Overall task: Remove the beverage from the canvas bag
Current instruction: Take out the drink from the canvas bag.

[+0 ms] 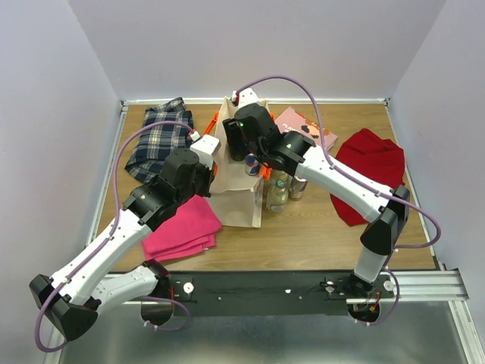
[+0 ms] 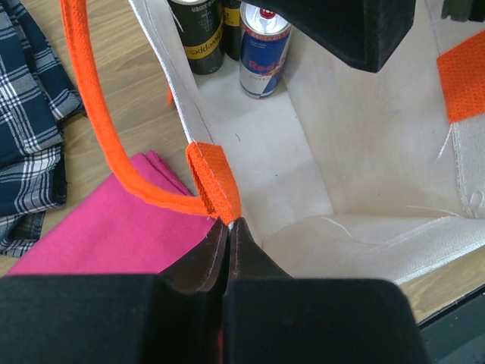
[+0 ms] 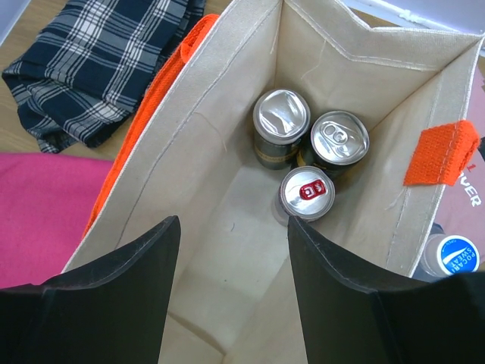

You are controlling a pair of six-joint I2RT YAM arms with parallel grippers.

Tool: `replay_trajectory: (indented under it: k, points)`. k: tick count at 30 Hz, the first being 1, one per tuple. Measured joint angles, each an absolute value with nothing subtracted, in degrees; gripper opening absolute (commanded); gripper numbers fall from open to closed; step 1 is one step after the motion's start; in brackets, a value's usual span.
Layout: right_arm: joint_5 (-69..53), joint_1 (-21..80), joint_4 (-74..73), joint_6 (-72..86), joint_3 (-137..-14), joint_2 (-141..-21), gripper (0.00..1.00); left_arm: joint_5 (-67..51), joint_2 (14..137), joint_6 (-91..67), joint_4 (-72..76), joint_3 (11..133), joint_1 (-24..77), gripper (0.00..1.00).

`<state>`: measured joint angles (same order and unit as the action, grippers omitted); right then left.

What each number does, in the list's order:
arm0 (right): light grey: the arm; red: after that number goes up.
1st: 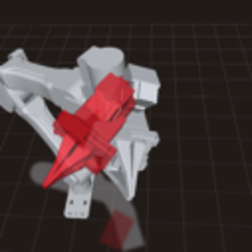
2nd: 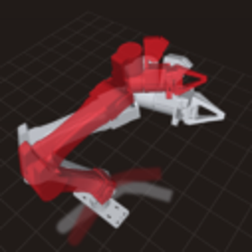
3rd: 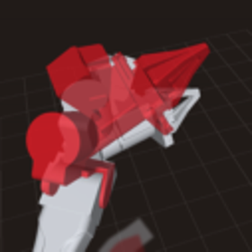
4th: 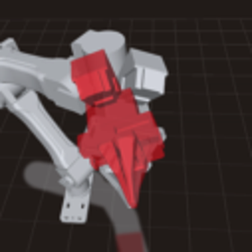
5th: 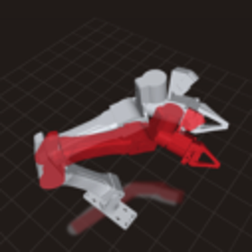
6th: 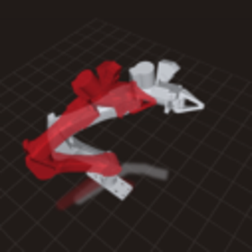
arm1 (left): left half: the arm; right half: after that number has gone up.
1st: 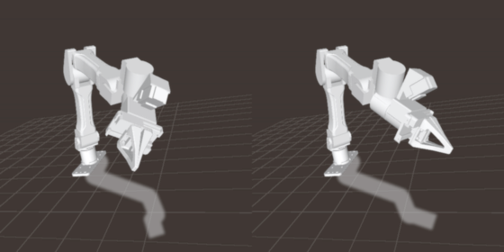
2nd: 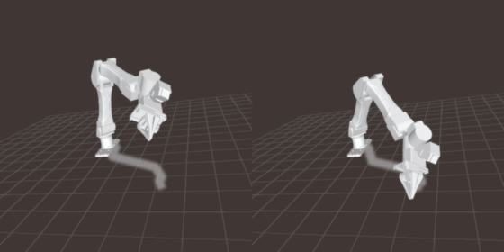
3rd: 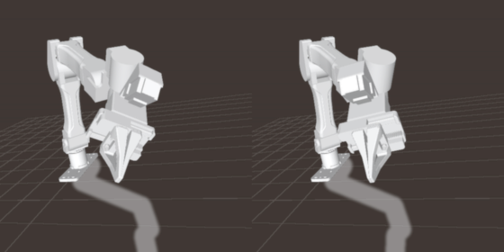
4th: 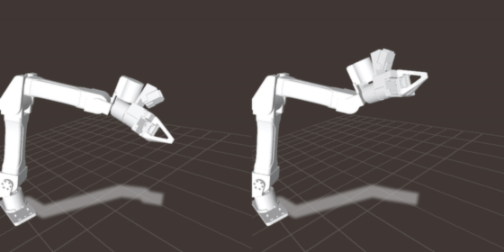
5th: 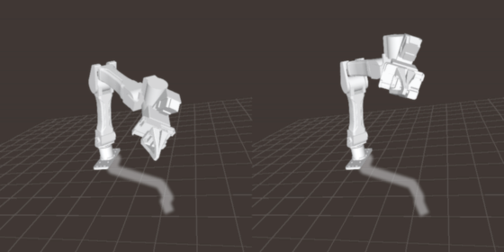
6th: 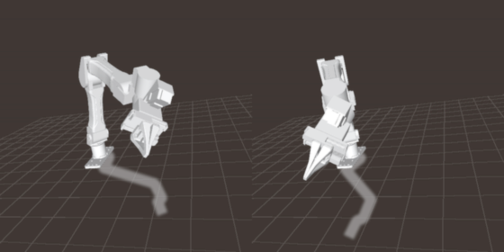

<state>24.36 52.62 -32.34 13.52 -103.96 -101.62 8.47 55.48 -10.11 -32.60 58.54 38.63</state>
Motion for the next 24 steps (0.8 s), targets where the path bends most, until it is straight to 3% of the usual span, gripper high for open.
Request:
replay_trajectory:
  k: [2, 3, 4, 7, 11, 24]
  points:
    - [24.03, 52.62, -32.42, 13.61, -103.96, -101.8, 0.67, 8.45, 55.11, -10.02, -32.95, 58.54, 38.63, 0.24]
    - [23.97, 52.62, -32.47, 13.65, -103.96, -101.91, 0.67, 8.4, 54.89, -9.91, -33.04, 58.52, 38.63, 0.38]
    - [23.83, 52.62, -32.6, 13.65, -103.96, -102.04, 0.67, 8.38, 54.72, -9.87, -33.06, 58.37, 38.63, 0.67]
    - [23.64, 52.62, -33.23, 13.67, -104.14, -102.98, 0.67, 8.34, 54.06, -9.58, -33.04, 58.19, 38.63, 0.89]
    - [23.46, 52.71, -34.3, 13.67, -105.97, -105.27, 0.67, 8.27, 53.36, -9.56, -32.67, 58.19, 38.63, 0.96]
    - [22.72, 52.27, -46.52, 15.9, -122.89, -115.96, 0.7, 8.25, 53.54, -9.47, -31.64, 58.19, 38.63, 0.99]
